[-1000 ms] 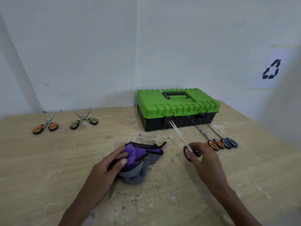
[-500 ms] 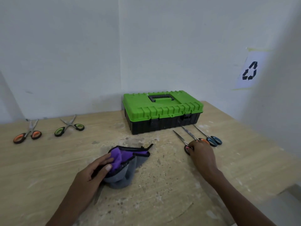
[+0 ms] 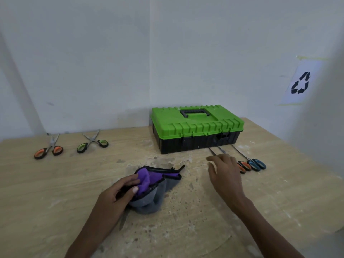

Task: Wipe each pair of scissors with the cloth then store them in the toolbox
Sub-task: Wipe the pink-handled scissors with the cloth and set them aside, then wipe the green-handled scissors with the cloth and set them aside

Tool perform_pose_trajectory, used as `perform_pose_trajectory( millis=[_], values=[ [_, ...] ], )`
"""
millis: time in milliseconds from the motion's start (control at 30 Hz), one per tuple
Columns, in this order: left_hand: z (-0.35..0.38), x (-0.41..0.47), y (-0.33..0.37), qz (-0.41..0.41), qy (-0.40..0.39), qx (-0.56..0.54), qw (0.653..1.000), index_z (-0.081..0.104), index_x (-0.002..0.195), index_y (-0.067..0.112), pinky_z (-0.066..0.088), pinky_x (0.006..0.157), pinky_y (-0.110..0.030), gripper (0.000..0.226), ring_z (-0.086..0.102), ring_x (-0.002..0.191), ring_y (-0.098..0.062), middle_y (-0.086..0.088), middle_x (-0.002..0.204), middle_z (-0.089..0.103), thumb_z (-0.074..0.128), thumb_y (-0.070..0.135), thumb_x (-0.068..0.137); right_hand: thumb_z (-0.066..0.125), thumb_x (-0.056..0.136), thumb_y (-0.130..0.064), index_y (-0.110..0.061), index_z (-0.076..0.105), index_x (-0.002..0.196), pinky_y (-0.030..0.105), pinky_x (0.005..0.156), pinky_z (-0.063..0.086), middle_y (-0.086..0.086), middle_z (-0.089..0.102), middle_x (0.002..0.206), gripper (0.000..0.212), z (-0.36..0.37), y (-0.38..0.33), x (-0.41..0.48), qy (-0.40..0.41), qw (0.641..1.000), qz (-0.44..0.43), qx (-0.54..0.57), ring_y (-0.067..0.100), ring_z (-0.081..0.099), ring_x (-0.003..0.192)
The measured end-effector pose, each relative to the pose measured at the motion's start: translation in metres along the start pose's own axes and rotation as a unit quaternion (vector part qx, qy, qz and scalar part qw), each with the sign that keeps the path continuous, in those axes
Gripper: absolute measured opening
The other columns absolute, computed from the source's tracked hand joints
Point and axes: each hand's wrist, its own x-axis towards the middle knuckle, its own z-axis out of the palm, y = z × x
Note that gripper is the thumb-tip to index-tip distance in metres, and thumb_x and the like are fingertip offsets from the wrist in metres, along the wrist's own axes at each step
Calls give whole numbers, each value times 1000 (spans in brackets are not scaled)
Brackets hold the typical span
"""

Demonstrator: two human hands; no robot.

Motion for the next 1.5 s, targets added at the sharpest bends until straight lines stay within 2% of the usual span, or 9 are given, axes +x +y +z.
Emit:
perform_pose_trajectory(
  millis=[167, 267, 367, 533, 767, 967, 1133, 1233, 1500],
  values=[
    [-6, -1, 0, 5, 74, -6, 997, 73, 113, 26, 56, 83, -15, 32, 69, 98, 0, 21, 101, 75, 67, 2, 94, 61, 97, -34, -20, 69, 116, 26, 87, 46, -6, 64, 105, 24, -3, -80, -16, -93, 953, -150, 245, 11, 56, 101],
    [-9, -1, 1, 20, 137, -51, 989, 73, 110, 22, 57, 84, -18, 30, 71, 99, -9, 10, 105, 76, 68, -1, 92, 58, 90, -63, -29, 55, 139, 29, 97, 43, -4, 60, 127, 59, 10, -120, -31, -140, 930, -275, 199, 15, 52, 116],
    [-13, -2, 5, 9, 169, -109, 979, 74, 110, 23, 58, 85, -23, 27, 71, 100, -13, 7, 101, 76, 68, 3, 93, 59, 86, -61, -36, 45, 144, 35, 85, 49, -6, 62, 124, 64, 36, -148, -40, -111, 932, -336, 71, 19, 56, 110],
    [-22, -4, 9, -19, 231, -211, 950, 69, 122, 26, 59, 87, -31, 31, 71, 104, -12, 2, 112, 72, 59, 6, 100, 55, 82, -35, -33, 70, 110, 30, 66, 44, -12, 71, 90, 32, 57, -190, -29, -25, 963, -249, 99, 16, 64, 82],
    [-47, 18, 14, -108, 251, -153, 950, 70, 112, 26, 59, 84, -30, 18, 68, 102, -11, 5, 113, 70, 56, 19, 103, 55, 92, -22, -31, 62, 130, 36, 71, 49, -4, 67, 101, 40, 79, -215, -20, -60, 969, -89, 223, 20, 61, 88],
    [-94, 107, -7, -104, 238, 158, 953, 71, 112, 17, 52, 94, -34, 22, 63, 109, -18, -1, 117, 68, 56, 12, 98, 66, 90, -9, -27, 66, 125, 38, 81, 52, -10, 67, 110, 39, 89, -207, -17, -48, 952, -40, 299, 14, 61, 99],
    [-114, 152, -39, -127, 185, 458, 860, 59, 125, 14, 47, 92, -43, 26, 51, 120, -35, -12, 128, 55, 53, 21, 100, 66, 90, -11, -29, 65, 123, 37, 79, 52, -12, 66, 106, 37, 91, -207, -12, -46, 950, -45, 304, 12, 60, 95],
    [-122, 159, -50, -126, 163, 497, 843, 58, 124, 13, 48, 92, -43, 25, 52, 118, -35, -12, 127, 56, 51, 21, 102, 65, 90, -12, -29, 65, 121, 38, 78, 52, -13, 65, 103, 35, 93, -205, -9, -41, 946, -26, 320, 12, 61, 93],
    [-119, 129, -45, -137, 176, 421, 879, 69, 104, 13, 51, 84, -38, 24, 56, 107, -27, -6, 112, 59, 66, 31, 89, 59, 95, -12, -27, 63, 126, 33, 82, 48, -13, 64, 112, 34, 92, -205, -6, -10, 919, 50, 390, 9, 58, 101]
  ],
)
